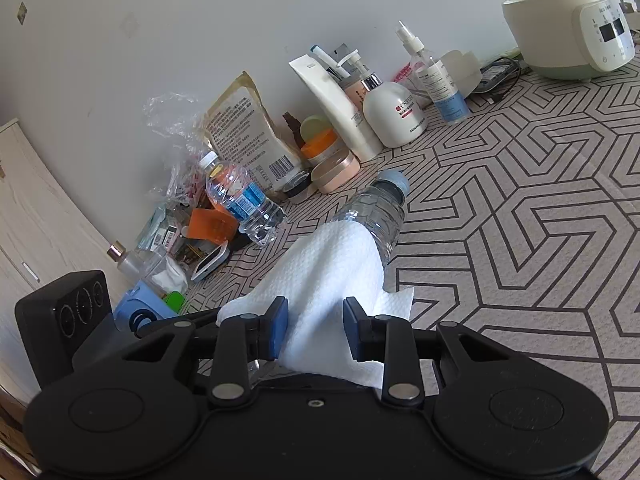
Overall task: Clean container
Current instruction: 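Slide the towel along the bottle toward its cap with the right tool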
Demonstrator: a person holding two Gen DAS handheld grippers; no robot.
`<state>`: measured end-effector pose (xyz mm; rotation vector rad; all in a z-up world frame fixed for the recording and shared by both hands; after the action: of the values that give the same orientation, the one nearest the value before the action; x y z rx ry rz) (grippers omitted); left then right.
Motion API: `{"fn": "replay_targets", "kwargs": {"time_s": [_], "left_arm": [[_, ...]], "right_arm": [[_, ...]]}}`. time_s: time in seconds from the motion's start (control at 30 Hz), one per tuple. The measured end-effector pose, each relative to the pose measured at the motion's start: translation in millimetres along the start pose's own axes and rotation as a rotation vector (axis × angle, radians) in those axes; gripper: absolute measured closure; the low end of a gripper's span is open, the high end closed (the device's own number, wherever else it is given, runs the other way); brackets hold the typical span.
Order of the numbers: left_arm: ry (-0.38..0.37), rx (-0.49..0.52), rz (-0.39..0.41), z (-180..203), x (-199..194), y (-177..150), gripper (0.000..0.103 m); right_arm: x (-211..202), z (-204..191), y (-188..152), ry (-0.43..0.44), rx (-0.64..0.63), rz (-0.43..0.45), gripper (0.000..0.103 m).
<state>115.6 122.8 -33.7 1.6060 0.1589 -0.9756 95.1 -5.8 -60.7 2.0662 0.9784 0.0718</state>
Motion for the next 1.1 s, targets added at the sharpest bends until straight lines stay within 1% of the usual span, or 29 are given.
{"fn": "replay_targets", "kwargs": {"time_s": [0.17, 0.3, 0.47, 0.53, 0.6, 0.7, 0.87, 0.97, 1.1], "left_arm": [[0.006, 0.0, 0.003, -1, -1, 0, 0.019], [-0.014, 0.006, -0.005, 3, 1, -1, 0.019], [-0.009, 0.006, -0.012, 3, 2, -2, 0.019], [-0.005, 0.005, -0.014, 2, 3, -2, 0.019], [0.0, 0.009, -0.013, 3, 3, -2, 0.019], [0.01, 0.014, -0.011, 2, 4, -2, 0.019], [0.018, 0.024, -0.014, 2, 5, -2, 0.019], [0.017, 0.02, -0.015, 2, 5, -1, 0.019], [0.018, 0.016, -0.015, 2, 5, -1, 0.019]], "right_arm": [[-1, 6, 0, -0.027, 0.008, 0.003, 0.069], [0, 8, 1, -0.025, 0.012, 0.001, 0.069], [3, 5, 2, -0.026, 0.002, -0.001, 0.068], [4, 2, 2, -0.004, 0.019, -0.01, 0.068], [7, -5, 0, 0.053, 0.039, -0.032, 0.067], [10, -17, -2, 0.019, -0.03, -0.036, 0.067], [10, -16, -2, 0.02, -0.037, -0.032, 0.067], [9, -10, -2, 0.033, -0.016, -0.027, 0.068], [6, -7, -3, 0.029, -0.005, -0.021, 0.068]]}}
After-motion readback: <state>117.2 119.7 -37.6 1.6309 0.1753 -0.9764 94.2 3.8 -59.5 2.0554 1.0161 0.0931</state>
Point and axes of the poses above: each gripper's, at about its wrist camera, not at the fingertips, and x roughly the way its jaws point, z to its right, y to its top, the point moved 4 cm from there along x, roughly the way its jaws point, and after that the axes turned 8 degrees about y, right-handed, at the moved point
